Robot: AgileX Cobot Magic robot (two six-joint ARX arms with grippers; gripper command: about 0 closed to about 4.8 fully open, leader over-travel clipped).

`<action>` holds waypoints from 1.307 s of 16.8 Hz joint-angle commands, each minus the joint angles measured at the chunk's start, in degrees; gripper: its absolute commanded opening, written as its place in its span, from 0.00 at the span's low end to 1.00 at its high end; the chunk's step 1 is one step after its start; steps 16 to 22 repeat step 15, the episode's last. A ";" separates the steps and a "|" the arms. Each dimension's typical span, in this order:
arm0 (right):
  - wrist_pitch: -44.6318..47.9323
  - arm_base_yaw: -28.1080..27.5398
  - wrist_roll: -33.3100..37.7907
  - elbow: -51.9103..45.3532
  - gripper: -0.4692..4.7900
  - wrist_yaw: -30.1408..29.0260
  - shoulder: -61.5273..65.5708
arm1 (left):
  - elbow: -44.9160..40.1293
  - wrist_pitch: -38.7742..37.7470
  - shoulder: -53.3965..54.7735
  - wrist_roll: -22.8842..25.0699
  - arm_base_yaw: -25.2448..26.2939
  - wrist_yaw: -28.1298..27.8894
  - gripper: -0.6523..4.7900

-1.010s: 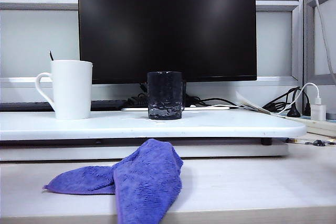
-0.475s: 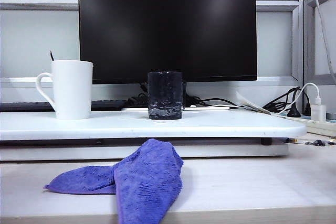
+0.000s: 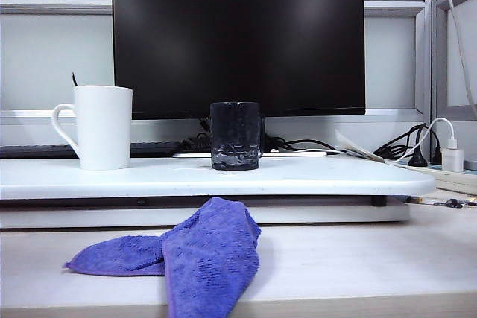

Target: Carefully pick up the black cup and pour some water from the black cup into the white cup.

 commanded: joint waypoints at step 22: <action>-3.63 8.11 0.00 -0.33 0.29 10.73 -0.02 | 0.07 -0.02 0.00 -0.15 1.92 -0.24 0.23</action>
